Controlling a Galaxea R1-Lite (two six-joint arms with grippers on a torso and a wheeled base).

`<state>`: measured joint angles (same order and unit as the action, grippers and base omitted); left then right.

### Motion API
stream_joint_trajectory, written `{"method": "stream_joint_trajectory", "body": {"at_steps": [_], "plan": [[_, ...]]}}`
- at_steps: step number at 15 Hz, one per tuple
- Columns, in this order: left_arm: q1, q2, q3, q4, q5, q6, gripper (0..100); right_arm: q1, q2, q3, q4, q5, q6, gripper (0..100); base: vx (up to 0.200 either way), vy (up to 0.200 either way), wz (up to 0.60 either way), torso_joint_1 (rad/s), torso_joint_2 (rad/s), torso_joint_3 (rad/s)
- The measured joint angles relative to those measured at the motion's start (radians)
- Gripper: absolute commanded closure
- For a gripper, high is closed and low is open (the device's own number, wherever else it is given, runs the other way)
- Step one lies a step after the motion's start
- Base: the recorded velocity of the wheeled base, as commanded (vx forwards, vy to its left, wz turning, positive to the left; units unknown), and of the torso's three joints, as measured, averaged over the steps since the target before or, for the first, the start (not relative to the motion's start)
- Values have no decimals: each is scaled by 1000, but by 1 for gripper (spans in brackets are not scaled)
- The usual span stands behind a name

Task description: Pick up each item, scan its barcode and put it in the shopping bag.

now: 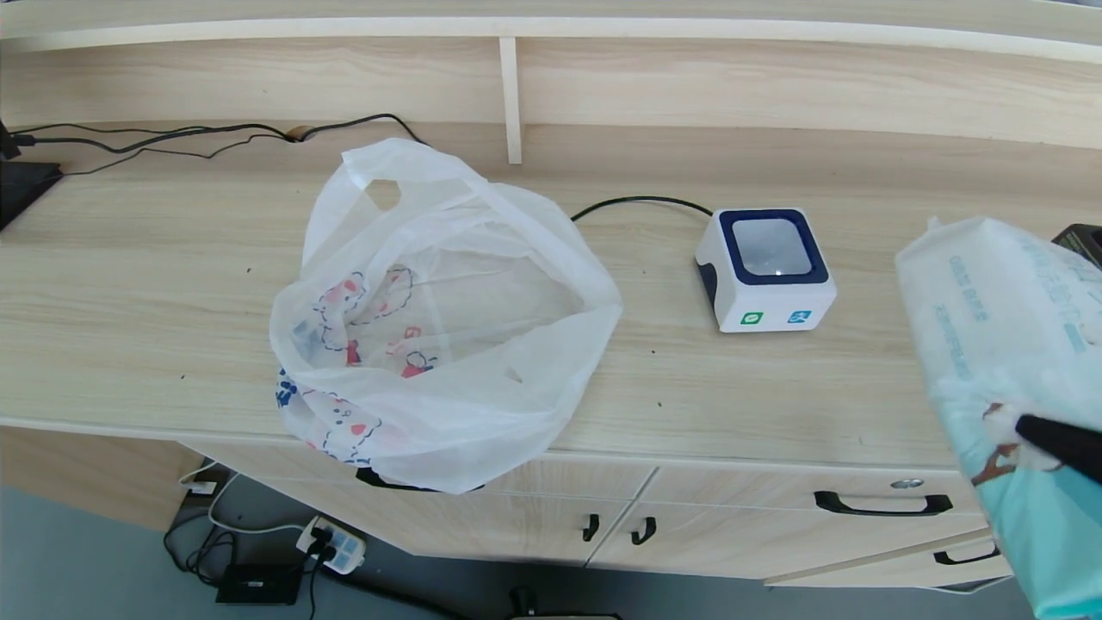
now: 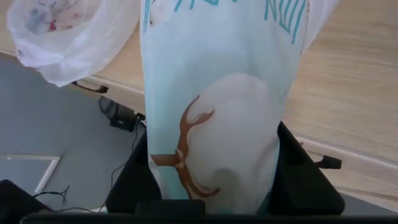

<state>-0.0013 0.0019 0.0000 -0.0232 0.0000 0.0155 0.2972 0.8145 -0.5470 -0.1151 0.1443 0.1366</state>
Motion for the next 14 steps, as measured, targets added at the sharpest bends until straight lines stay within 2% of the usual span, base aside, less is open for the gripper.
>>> {"method": "stream_joint_trajectory", "body": {"at_steps": [2,4,5,7,9,11,13,14], "plan": [[-1,0,0,0,0,0,0,58,-60,1,-2,45,122,100,0,0,0,0,0,0],[-1,0,0,0,0,0,0,126,-51,-60,-44,92,357,100,0,0,0,0,0,0],[0,0,0,0,0,1,0,179,-27,-77,-117,114,489,100,0,0,0,0,0,0],[0,0,0,0,0,1,0,254,45,-67,-378,163,669,100,0,0,0,0,0,0],[0,0,0,2,0,7,0,294,138,-15,-607,234,778,100,0,0,0,0,0,0],[-1,0,0,2,0,8,0,316,223,18,-791,249,871,100,0,0,0,0,0,0],[-1,0,0,2,0,8,0,342,300,29,-997,253,1060,100,0,0,0,0,0,0],[0,0,0,2,0,8,0,365,330,27,-1051,254,1121,100,0,0,0,0,0,0]]}}
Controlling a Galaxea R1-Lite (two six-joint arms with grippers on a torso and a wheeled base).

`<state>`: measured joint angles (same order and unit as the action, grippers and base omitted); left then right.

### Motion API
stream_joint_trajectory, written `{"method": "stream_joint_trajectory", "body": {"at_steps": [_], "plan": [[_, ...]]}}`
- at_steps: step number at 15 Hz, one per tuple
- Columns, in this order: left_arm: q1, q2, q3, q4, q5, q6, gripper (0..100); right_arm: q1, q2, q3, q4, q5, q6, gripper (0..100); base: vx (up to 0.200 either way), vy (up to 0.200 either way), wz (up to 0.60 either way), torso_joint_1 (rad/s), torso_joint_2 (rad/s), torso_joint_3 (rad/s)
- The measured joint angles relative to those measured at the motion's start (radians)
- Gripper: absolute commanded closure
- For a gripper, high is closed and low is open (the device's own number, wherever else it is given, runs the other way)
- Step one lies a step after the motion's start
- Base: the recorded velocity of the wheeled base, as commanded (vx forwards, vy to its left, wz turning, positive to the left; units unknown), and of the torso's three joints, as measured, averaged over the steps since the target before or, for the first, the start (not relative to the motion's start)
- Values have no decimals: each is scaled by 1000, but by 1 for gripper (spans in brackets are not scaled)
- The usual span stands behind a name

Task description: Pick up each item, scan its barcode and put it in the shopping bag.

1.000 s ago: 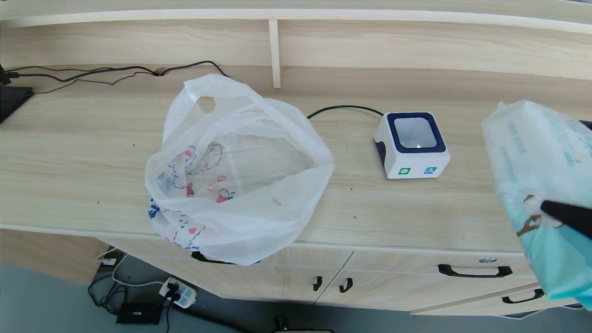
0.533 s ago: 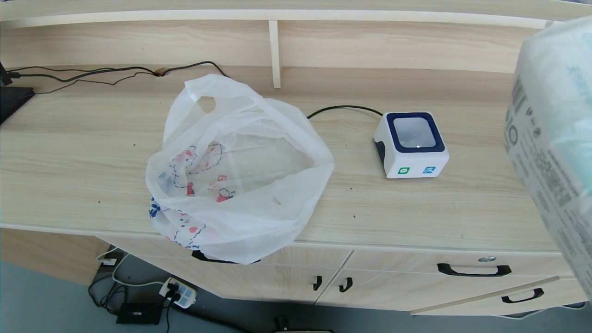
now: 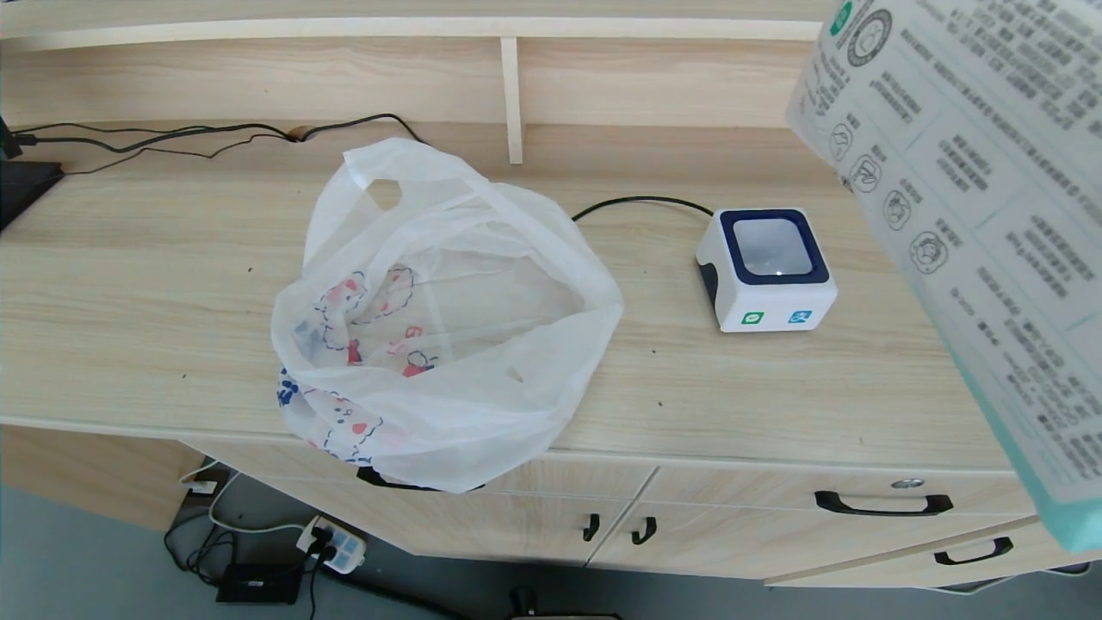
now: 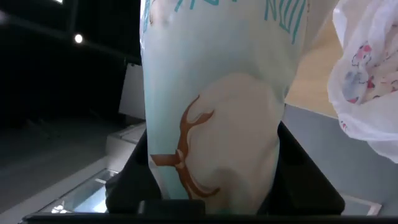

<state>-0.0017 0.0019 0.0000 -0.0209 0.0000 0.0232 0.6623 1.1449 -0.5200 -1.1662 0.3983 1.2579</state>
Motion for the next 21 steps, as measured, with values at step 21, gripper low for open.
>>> {"method": "stream_joint_trajectory", "body": {"at_steps": [21], "plan": [[0,0,0,0,0,0,0,233,-8,310,-313,5,389,100,0,0,0,0,0,0]]}}
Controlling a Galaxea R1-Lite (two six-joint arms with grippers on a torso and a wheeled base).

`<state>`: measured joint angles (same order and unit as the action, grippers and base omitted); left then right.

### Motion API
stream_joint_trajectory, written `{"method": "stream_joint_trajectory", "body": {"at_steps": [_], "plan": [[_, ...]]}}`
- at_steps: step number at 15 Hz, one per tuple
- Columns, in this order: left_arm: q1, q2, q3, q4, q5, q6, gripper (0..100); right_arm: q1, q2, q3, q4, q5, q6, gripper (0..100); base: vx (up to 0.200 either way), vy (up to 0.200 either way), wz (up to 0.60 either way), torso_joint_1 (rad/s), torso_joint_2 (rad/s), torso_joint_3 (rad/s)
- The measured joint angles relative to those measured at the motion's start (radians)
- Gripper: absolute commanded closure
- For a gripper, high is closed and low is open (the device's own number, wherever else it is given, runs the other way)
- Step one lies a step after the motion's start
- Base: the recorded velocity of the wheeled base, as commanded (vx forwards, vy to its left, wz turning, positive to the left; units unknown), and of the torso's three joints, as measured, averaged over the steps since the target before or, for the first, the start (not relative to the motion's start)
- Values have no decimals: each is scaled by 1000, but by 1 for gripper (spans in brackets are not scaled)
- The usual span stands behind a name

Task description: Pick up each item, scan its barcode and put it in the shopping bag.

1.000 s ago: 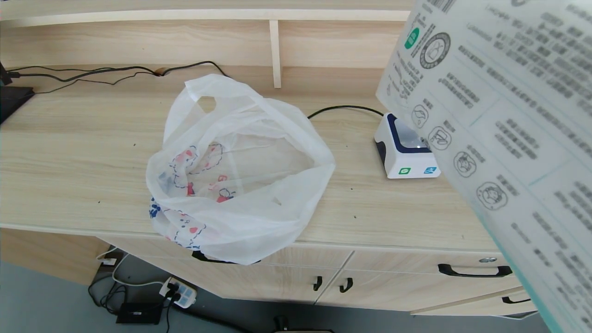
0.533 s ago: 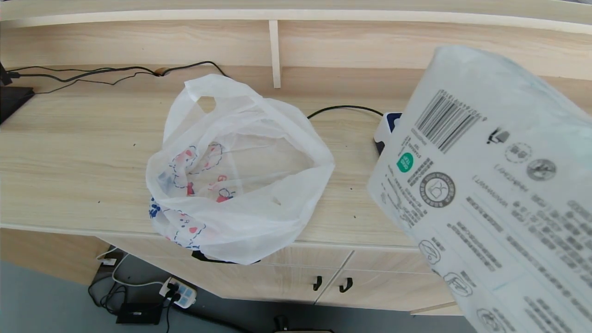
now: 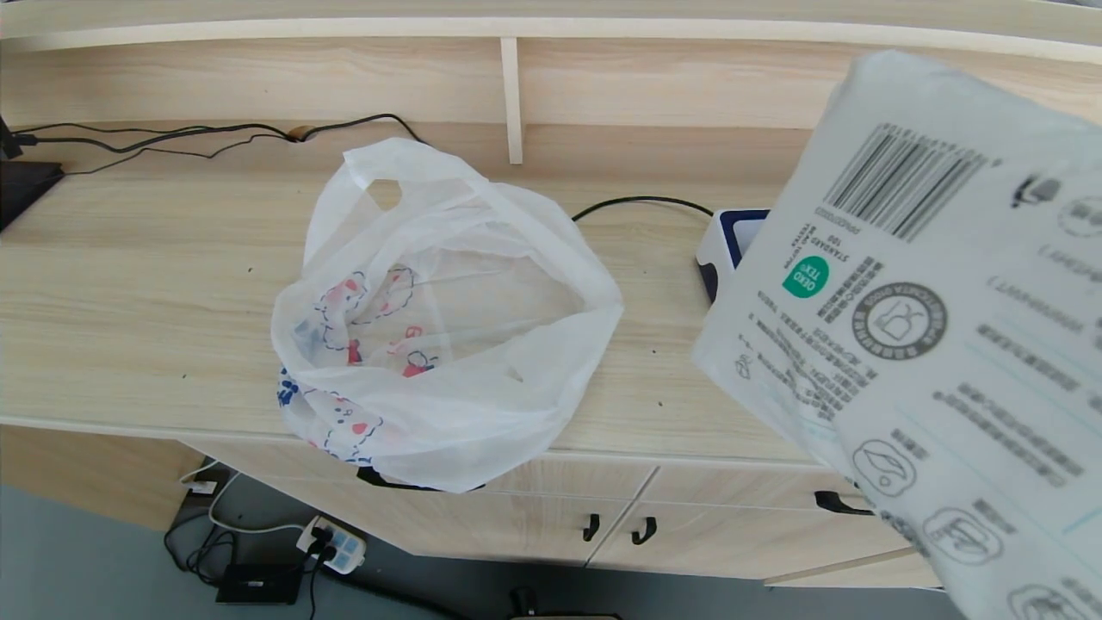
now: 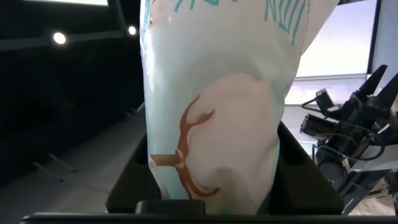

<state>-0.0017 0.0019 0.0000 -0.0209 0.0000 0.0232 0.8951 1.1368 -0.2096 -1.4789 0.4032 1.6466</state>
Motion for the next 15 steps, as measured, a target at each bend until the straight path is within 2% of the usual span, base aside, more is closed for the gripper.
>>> {"method": "stream_joint_trajectory", "body": {"at_steps": [3,5,6,8,9,11,13,15], "plan": [[0,0,0,0,0,0,0,-47,7,-10,17,9,-68,100,0,0,0,0,0,0],[0,0,0,0,0,0,0,-127,7,-17,106,86,-256,100,0,0,0,0,0,0],[0,0,0,0,0,0,0,-190,7,-26,189,124,-410,100,0,0,0,0,0,0],[0,0,0,1,-1,0,0,-329,4,-105,423,148,-631,100,0,0,0,0,0,0],[0,0,0,1,0,0,0,-398,1,-184,570,129,-734,100,0,0,0,0,0,0],[0,0,0,1,-1,0,0,-483,-3,-350,843,24,-954,100,0,0,0,0,0,0],[0,0,0,1,0,0,0,-513,-6,-500,1085,-64,-1186,100,0,0,0,0,0,0],[0,0,0,1,-1,0,0,-522,7,-613,1225,-249,-1390,100,0,0,0,0,0,0]]}}
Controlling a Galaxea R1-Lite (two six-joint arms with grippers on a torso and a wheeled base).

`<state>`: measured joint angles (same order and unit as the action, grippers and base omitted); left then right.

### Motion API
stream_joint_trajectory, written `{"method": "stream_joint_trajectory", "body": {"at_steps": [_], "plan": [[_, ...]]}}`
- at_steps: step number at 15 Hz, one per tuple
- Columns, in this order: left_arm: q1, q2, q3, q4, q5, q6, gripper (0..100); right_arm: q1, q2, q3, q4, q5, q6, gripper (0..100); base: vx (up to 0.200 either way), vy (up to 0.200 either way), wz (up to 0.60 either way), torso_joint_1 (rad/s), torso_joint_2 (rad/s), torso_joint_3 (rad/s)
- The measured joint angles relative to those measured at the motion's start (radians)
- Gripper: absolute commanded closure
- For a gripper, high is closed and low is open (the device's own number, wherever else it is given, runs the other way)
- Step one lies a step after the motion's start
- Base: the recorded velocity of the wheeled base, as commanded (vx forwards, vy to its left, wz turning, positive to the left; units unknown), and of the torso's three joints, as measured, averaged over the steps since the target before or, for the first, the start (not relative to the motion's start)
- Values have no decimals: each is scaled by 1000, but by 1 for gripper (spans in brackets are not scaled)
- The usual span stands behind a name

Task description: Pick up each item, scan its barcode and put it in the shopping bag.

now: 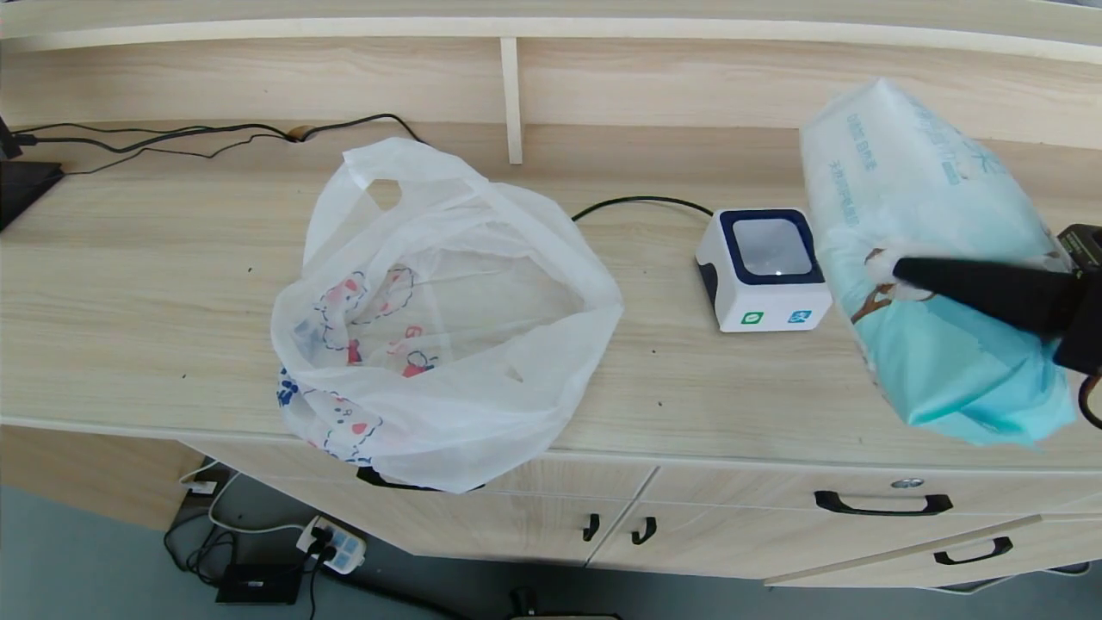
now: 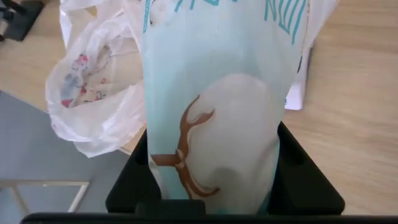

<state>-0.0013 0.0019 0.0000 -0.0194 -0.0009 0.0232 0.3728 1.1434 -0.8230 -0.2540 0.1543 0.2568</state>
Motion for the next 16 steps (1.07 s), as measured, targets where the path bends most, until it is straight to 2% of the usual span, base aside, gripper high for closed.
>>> {"method": "stream_joint_trajectory", "body": {"at_steps": [5,7,16], "plan": [[0,0,0,0,0,0,0,15,62,-54,47,-129,-440,100,0,0,0,0,0,0],[0,0,0,0,0,0,0,15,74,-23,45,-163,-469,100,0,0,0,0,0,0],[0,0,0,0,0,0,0,4,82,84,-59,-164,-452,100,0,0,0,0,0,0]]}}
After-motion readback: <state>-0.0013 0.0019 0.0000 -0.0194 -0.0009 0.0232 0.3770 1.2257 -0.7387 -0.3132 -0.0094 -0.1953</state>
